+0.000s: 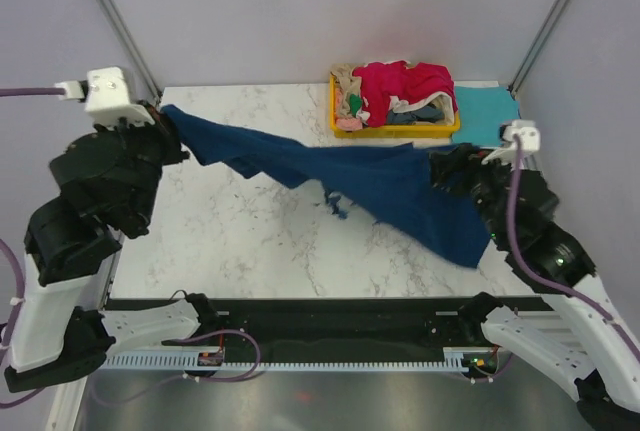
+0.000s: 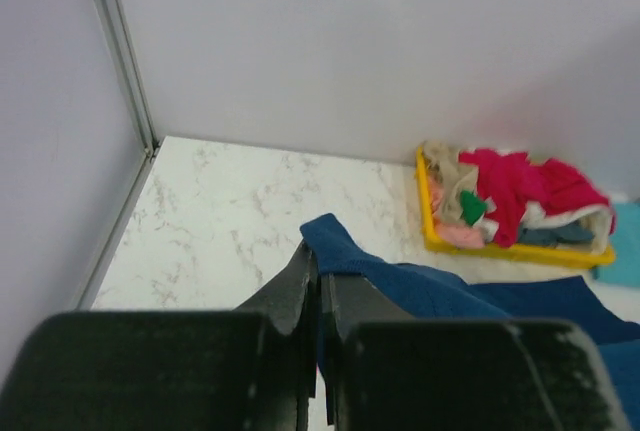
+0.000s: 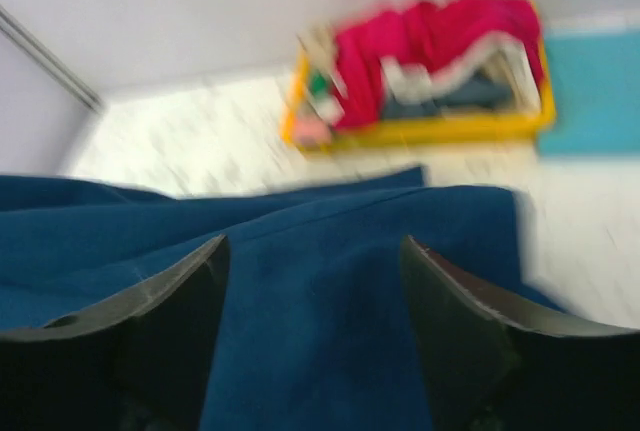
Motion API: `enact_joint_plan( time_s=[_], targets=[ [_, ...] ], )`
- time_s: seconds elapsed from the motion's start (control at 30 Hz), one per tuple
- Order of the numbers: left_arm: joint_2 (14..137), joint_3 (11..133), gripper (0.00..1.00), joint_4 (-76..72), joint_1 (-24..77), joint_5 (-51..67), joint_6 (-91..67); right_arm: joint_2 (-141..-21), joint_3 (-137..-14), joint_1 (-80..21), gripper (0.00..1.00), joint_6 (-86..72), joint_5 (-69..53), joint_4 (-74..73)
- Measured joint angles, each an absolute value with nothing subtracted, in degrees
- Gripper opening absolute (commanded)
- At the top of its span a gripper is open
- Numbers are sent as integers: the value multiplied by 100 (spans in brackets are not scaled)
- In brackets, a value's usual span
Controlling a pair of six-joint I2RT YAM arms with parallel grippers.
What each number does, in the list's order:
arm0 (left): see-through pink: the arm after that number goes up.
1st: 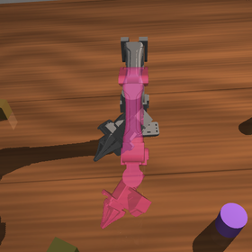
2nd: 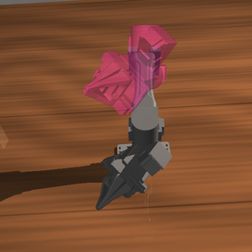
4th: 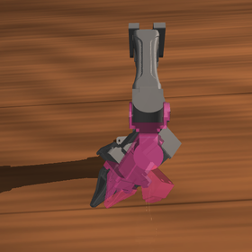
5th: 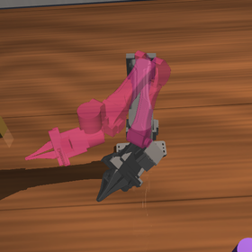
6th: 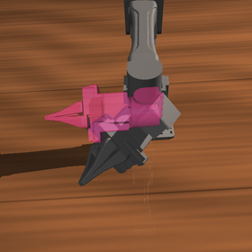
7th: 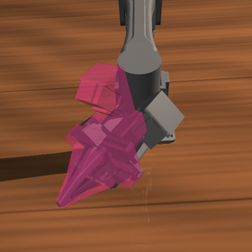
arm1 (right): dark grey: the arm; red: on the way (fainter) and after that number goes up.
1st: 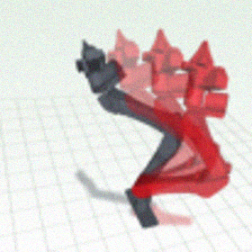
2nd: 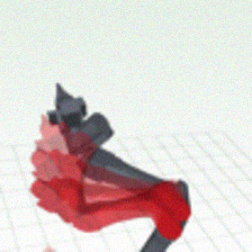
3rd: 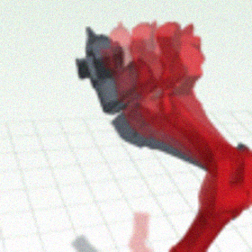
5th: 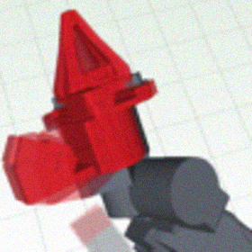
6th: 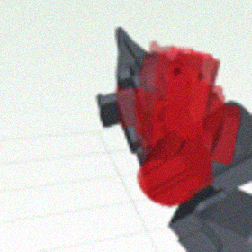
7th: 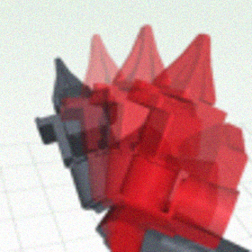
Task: Fold and stack the t-shirts
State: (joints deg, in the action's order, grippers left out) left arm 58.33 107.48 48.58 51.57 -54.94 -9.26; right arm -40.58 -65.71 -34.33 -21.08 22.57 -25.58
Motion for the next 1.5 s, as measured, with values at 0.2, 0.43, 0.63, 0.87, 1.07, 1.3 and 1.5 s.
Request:
enact_joint_plan(
  time_s=[0.2,0.43,0.63,0.87,1.07,1.3,1.5],
  targets=[
    [5024,8125,7,5221,5157,-4805,-1570,-3966,-5275,-3433,83,-2598,2541,-3522],
    [4471,5771,8,5822,5157,-4121,-2589,-4003,-5078,-3428,77,-2882,2399,-3151],
    [4289,5551,9,5861,5157,-4029,-2851,-4633,-3883,-3428,56,-3524,1721,-2687],
    [4425,5551,9,5833,5157,-4032,-2891,-4737,-2307,-3514,42,-4281,508,-1916],
    [4663,5537,8,5817,5157,-4012,-2891,-5260,-2187,-3559,41,-4390,187,-1103],
    [4587,5531,8,5815,5157,-3983,-2891,-6484,-2412,-3577,41,-4300,143,-591],
    [4515,5531,8,5815,5157,-3972,-2891,-6855,-2744,-3577,42,-4088,333,-432]
  ],
)
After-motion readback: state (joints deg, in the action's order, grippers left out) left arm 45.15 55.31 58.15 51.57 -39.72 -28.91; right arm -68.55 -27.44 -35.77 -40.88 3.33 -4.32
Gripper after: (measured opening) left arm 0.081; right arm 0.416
